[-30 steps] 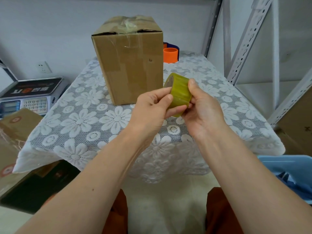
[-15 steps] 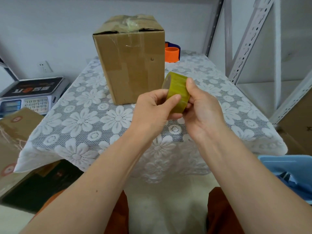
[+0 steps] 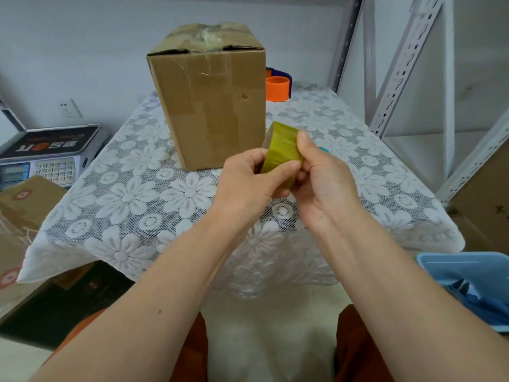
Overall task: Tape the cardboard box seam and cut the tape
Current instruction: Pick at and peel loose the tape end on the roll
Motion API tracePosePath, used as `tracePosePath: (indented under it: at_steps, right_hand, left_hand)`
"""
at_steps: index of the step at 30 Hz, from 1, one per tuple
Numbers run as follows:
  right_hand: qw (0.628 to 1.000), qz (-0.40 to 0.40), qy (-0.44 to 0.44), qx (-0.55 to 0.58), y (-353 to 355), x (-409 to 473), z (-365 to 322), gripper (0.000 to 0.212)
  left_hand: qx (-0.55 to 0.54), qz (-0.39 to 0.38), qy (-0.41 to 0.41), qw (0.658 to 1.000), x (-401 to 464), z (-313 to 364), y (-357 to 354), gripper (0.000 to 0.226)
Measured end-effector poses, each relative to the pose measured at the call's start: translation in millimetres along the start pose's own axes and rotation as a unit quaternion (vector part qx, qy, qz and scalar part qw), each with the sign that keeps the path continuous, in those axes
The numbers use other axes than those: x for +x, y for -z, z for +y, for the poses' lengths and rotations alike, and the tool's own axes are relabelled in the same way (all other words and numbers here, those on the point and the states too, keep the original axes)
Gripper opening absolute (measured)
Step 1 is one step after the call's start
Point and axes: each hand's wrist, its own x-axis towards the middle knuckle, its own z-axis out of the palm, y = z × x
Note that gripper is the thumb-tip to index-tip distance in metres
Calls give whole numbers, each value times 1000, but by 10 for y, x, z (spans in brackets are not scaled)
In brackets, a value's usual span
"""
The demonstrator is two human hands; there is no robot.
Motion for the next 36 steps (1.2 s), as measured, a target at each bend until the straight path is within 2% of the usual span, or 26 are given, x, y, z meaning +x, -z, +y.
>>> tracePosePath:
  at_steps: [6,11,13,16,20,25,29,33,36]
  right_hand:
    - [1000,-5,-17,-2,34,41,1,49]
    - [999,-19,7,-28,19,29,-19,25]
    - [999,-22,19,-42,27,23,-11,24]
    - [998,-25,15,-52,40,13,3,22]
    - [999,-20,13,-28,42,18,-77,26]
    - [1000,-29,0,-7,41,-3,-103,38]
    - [999,-44,-7,-28,37,10,-97,28]
    - [998,-45,7,-42,36,11,-75,61]
    - [998,-35,10,-48,47,29,-89,63]
  left_hand:
    - [30,-34,-26,999,12,8,6,6]
    - [27,-66,-17,997,-22,26,31,20]
    - [46,-56,-11,997,-31,20,23,28]
    - [40,-24,-6,999,-20,13,-3,23]
    - [19,-44,-11,999,-5,19,-24,17]
    - [-6,-85,-6,996,-4,45,24,25]
    - [3,-76,0,997,-29,50,48,28]
    - [-17,-36,21,999,-6,43,50,17]
    - [-30,-53,23,998,-2,51,39,14]
